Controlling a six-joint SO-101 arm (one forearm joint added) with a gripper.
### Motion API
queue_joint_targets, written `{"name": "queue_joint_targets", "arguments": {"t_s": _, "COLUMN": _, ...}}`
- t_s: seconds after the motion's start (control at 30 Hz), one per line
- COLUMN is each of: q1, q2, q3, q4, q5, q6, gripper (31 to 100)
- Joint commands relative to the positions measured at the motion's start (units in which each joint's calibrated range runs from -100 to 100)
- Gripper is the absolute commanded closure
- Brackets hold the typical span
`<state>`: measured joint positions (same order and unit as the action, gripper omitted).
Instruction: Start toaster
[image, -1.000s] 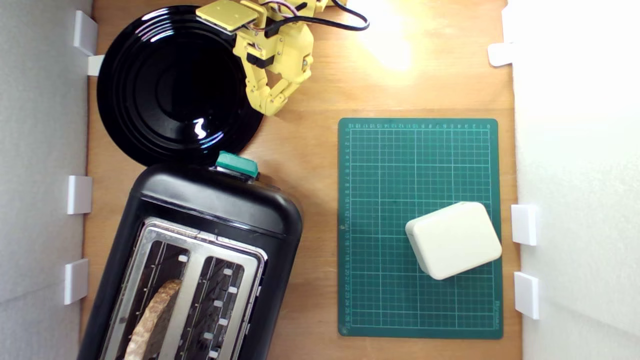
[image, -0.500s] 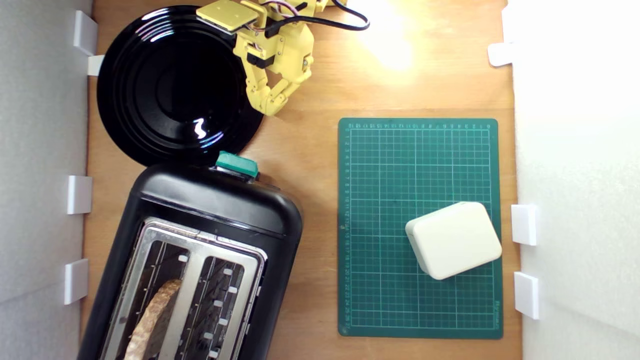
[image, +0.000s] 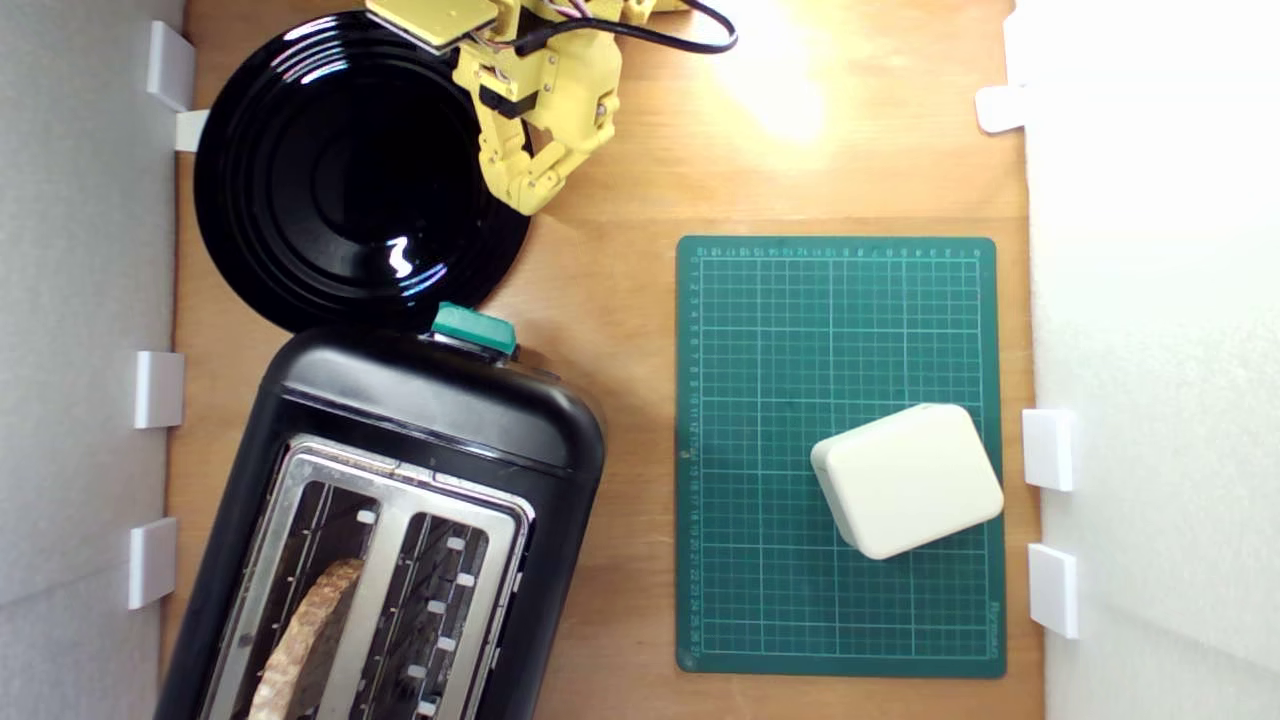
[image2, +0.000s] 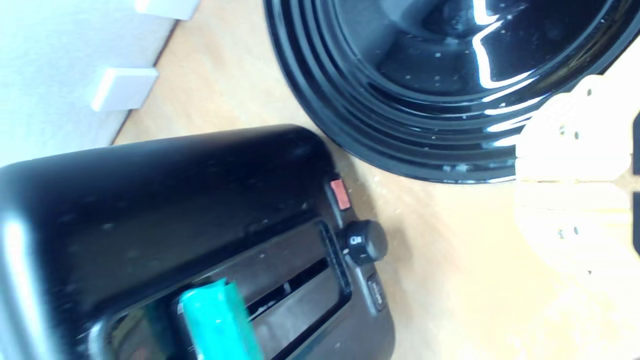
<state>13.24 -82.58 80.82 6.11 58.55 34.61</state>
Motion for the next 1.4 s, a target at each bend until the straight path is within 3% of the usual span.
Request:
{"name": "queue_joint_targets", "arguments": {"t_s": 0.0, "q1": -0.1, "q2": 8.3, "q3": -11.2, "q4": 0.7, "q5": -0.2, "q6": -0.2, "gripper": 98.9}}
{"name": "queue_joint_targets", "arguments": {"t_s": 0.2, "q1": 0.5, "q2": 22.3, "q3": -25.8, "q4": 1.3, "q5": -0.1, "q6": -0.3, "gripper": 98.9}}
{"name": "queue_joint_targets", "arguments": {"t_s": 0.4, "q1": -0.9, "q2": 33.5, "q3": -39.2, "q4": 12.0, "q5": -0.2, "q6": -4.6, "gripper": 98.9}}
{"name": "queue_joint_targets", "arguments": {"t_s": 0.53, "q1": -2.4, "q2": 40.4, "q3": -48.4, "q4": 15.6, "q5": -0.3, "q6": -5.1, "gripper": 98.9}}
{"name": "queue_joint_targets", "arguments": {"t_s": 0.8, "q1": -5.7, "q2": 48.2, "q3": -60.6, "q4": 15.6, "q5": -0.4, "q6": -4.6, "gripper": 98.9}}
{"name": "queue_joint_targets", "arguments": {"t_s": 1.0, "q1": -6.2, "q2": 53.4, "q3": -66.7, "q4": 15.6, "q5": -0.4, "q6": -0.7, "gripper": 98.9}}
{"name": "queue_joint_targets", "arguments": {"t_s": 1.27, "q1": -6.3, "q2": 54.3, "q3": -67.3, "q4": 14.6, "q5": -4.8, "q6": 1.6, "gripper": 98.9}}
{"name": "queue_joint_targets", "arguments": {"t_s": 1.37, "q1": -8.8, "q2": 54.3, "q3": -67.3, "q4": 15.3, "q5": -5.0, "q6": 1.6, "gripper": 98.9}}
